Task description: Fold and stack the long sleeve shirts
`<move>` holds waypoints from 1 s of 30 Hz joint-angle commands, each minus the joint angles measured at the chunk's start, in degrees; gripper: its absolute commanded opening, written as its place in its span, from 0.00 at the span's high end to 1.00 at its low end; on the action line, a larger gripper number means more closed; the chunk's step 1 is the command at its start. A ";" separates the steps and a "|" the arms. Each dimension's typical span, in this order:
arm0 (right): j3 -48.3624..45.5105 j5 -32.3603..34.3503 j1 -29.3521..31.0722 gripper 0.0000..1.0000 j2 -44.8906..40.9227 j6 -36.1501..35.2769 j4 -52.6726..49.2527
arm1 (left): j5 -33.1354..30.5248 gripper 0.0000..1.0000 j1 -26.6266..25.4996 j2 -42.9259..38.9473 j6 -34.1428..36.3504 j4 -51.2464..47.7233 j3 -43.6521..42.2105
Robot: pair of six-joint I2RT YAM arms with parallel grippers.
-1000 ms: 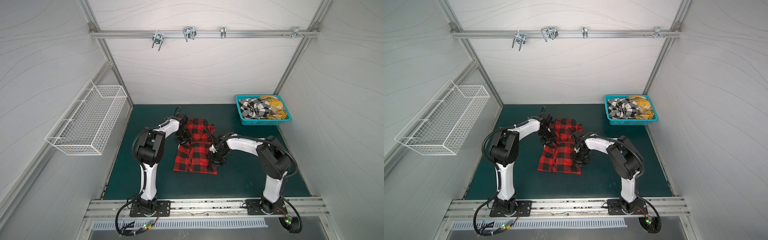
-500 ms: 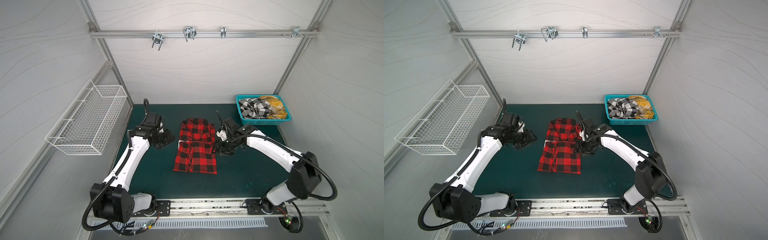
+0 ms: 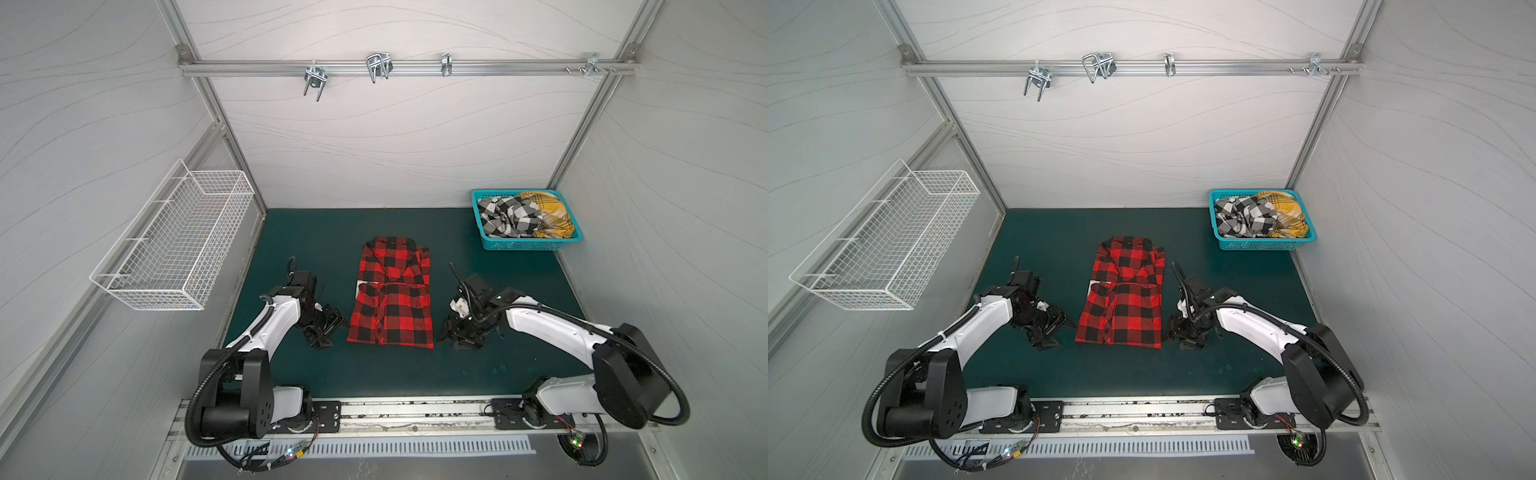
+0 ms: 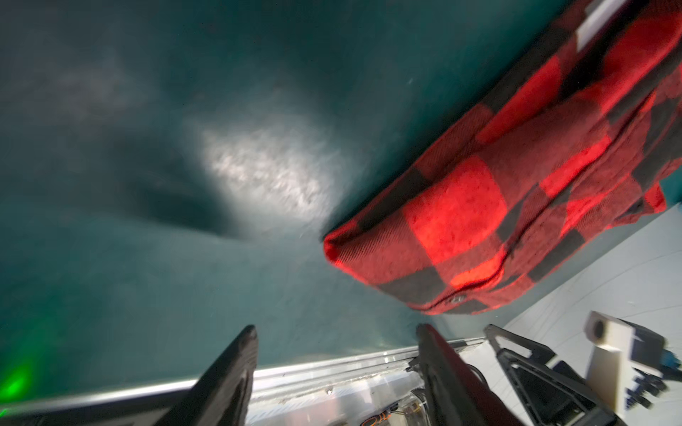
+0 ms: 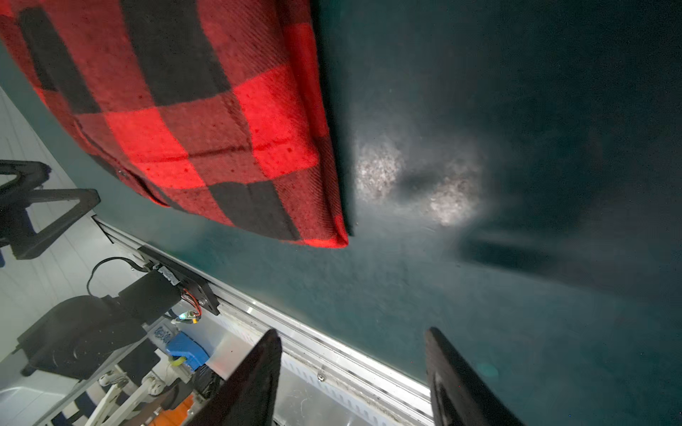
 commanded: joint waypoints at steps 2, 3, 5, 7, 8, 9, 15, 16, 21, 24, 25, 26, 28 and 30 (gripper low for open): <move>-1.49 -4.59 -0.05 0.37 4.37 5.05 9.45 | 2.10 0.30 0.30 1.28 -2.15 4.90 -2.55; -1.78 -5.35 -0.04 0.37 5.43 5.51 11.15 | 1.83 0.30 0.30 1.56 -2.01 5.06 -2.95; -1.90 -6.51 -0.04 0.37 8.11 6.47 13.63 | 1.85 0.31 0.30 2.50 -1.96 5.66 -3.63; -1.83 -7.20 -0.04 0.37 10.59 6.89 15.45 | 2.34 0.31 0.30 3.16 -2.29 6.42 -3.90; -1.71 -7.23 -0.06 0.37 11.64 7.13 16.26 | 2.19 0.31 0.30 3.33 -2.43 6.72 -3.99; -1.62 -7.38 -0.04 0.37 12.53 7.29 16.88 | 1.89 0.31 0.30 3.51 -2.50 6.76 -4.04; -0.49 -6.34 0.06 0.45 16.74 7.36 17.68 | 0.92 0.33 0.30 5.27 -2.99 8.54 -4.78; -0.52 -6.38 0.04 0.46 17.09 7.54 17.76 | 0.97 0.33 0.30 5.68 -3.09 8.84 -4.92; -0.56 -4.66 -0.03 0.52 17.00 7.30 16.61 | 1.14 0.34 0.00 6.60 -3.05 9.86 -5.22; 0.05 -4.43 -0.35 0.54 17.54 6.48 15.67 | 1.20 0.34 -1.51 7.03 -3.14 10.34 -5.28; 0.50 -4.25 -0.54 0.54 17.77 6.10 15.09 | 1.11 0.34 -2.02 7.18 -3.26 10.69 -5.31; 0.68 -4.08 -0.79 0.54 17.88 5.86 14.66 | 1.10 0.34 -2.39 7.38 -3.35 10.90 -5.44; 1.13 -3.63 -1.37 0.55 17.89 5.09 13.76 | 1.34 0.35 -2.64 7.73 -3.75 11.66 -5.81; 1.38 -3.45 -2.02 0.55 17.73 4.61 13.05 | 1.51 0.35 -2.69 7.93 -3.84 12.17 -6.01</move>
